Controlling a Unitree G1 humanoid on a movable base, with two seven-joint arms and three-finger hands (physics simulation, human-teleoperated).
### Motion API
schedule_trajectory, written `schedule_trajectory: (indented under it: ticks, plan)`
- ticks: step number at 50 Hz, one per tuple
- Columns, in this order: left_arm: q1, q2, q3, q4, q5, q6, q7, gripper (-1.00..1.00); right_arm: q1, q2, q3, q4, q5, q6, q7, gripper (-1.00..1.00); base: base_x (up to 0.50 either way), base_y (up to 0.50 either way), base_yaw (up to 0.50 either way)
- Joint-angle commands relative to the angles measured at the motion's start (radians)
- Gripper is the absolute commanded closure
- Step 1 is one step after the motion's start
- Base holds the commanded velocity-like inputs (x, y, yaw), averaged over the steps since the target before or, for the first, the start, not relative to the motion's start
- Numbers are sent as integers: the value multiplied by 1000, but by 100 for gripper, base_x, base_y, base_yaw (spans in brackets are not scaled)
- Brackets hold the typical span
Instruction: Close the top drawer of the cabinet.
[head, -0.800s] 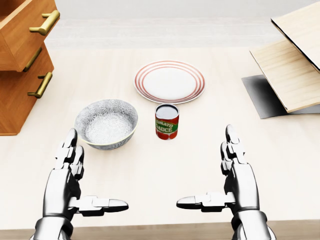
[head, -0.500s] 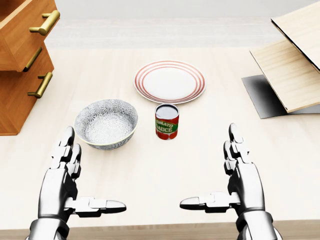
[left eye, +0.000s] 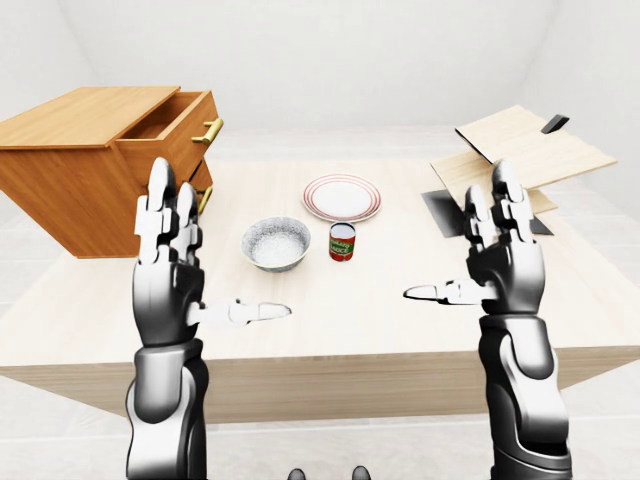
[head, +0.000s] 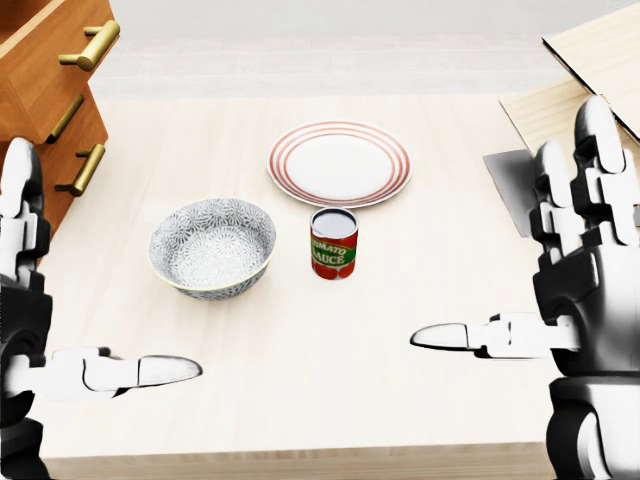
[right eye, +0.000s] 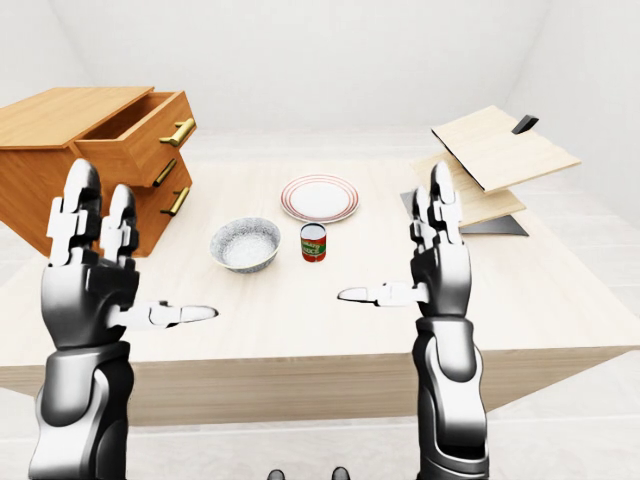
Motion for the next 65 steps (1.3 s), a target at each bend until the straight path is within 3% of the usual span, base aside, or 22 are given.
schedule_trajectory:
  ticks: [1,3,32,65]
  plan:
    - [-50,12,30,-186,-1,0,-7,-100,-43,-31,-47,-116,13,0,1,-100,0,0,0]
    - [-55,-5,48,-193,-36,0,-14,-100,-55,-35,-66,-138,26,0,2,-100,0,0,0]
    - [-60,18,68,-235,-43,0,-7,-100,-118,-71,-132,-313,74,0,-8,-100,0,0,0]
    - [-55,19,97,-236,-64,0,-6,-100,-119,-82,-142,-414,106,0,-18,-100,0,0,0]
